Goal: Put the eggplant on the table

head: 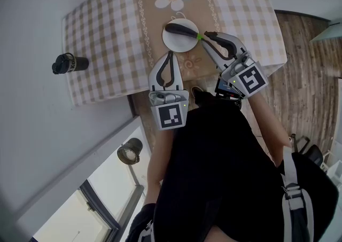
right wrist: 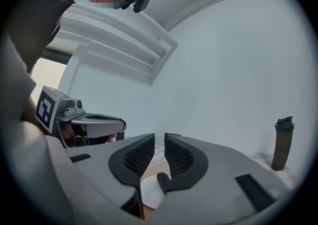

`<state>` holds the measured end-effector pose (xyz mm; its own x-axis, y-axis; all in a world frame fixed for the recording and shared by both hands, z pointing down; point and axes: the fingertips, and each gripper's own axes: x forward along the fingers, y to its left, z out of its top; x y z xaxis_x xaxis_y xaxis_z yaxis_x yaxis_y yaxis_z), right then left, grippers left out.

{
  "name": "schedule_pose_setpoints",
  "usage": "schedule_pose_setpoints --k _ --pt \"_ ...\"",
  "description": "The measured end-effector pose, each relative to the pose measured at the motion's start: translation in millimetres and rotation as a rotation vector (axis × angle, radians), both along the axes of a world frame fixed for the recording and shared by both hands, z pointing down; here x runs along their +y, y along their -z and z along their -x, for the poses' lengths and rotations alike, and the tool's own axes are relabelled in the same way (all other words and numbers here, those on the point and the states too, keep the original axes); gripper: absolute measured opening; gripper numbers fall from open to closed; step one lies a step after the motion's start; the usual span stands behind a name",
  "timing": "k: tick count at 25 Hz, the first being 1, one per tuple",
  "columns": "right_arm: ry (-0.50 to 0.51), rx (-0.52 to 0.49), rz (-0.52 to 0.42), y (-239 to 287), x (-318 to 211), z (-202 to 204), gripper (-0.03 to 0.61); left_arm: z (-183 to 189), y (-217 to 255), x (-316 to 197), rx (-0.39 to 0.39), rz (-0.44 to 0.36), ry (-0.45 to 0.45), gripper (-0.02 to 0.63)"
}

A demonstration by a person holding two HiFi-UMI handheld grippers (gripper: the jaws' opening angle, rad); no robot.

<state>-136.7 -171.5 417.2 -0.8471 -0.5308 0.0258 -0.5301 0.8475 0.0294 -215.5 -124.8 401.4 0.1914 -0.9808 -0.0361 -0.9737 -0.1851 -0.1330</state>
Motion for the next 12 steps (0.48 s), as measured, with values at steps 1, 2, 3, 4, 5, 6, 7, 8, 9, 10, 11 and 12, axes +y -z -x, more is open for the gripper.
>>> schedule_pose_setpoints --k 1,2,3,4,5,6,7,8,9,10,11,12 --pt "0.000 0.001 -0.001 -0.2 -0.1 -0.1 0.066 -0.3 -0.5 0.0 0.003 0.000 0.000 -0.010" --pt "0.000 0.000 -0.002 -0.4 -0.3 -0.2 0.066 -0.7 -1.1 0.1 0.005 0.000 0.001 -0.011" --pt "0.000 0.001 0.000 -1.0 -0.5 -0.3 0.066 -1.0 -1.7 0.0 0.005 0.000 0.001 -0.011" --pt "-0.002 0.003 0.003 -2.1 -0.8 -0.5 0.063 -1.2 -2.2 -0.1 0.003 0.001 0.000 -0.010" --pt "-0.002 0.006 0.007 -3.3 -1.0 -0.7 0.061 -1.3 -3.0 -0.3 -0.001 0.004 0.000 -0.011" --pt "-0.002 0.009 0.008 -4.2 -1.0 -0.7 0.058 -1.4 -3.7 -0.5 -0.004 0.007 -0.001 -0.011" --pt "-0.001 0.011 0.008 -4.8 -1.0 -0.5 0.054 -1.4 -4.1 -0.6 -0.005 0.009 -0.002 -0.011" --pt "0.000 0.012 0.007 -5.3 -1.0 -0.4 0.052 -1.4 -4.3 -0.7 -0.006 0.009 -0.002 -0.011" --pt "0.000 0.012 0.008 -5.7 -1.2 -0.2 0.052 -1.2 -4.4 -0.8 -0.005 0.008 -0.001 -0.009" --pt "-0.002 0.013 0.010 -6.2 -1.7 -0.2 0.052 -1.1 -4.5 -0.9 -0.003 0.008 -0.001 -0.011" --pt "-0.004 0.015 0.013 -7.1 -2.2 -0.2 0.052 -1.0 -4.6 -1.0 -0.001 0.008 0.000 -0.011" --pt "-0.006 0.017 0.016 -8.0 -2.7 -0.3 0.052 -0.9 -4.8 -1.0 0.000 0.008 0.000 -0.011"
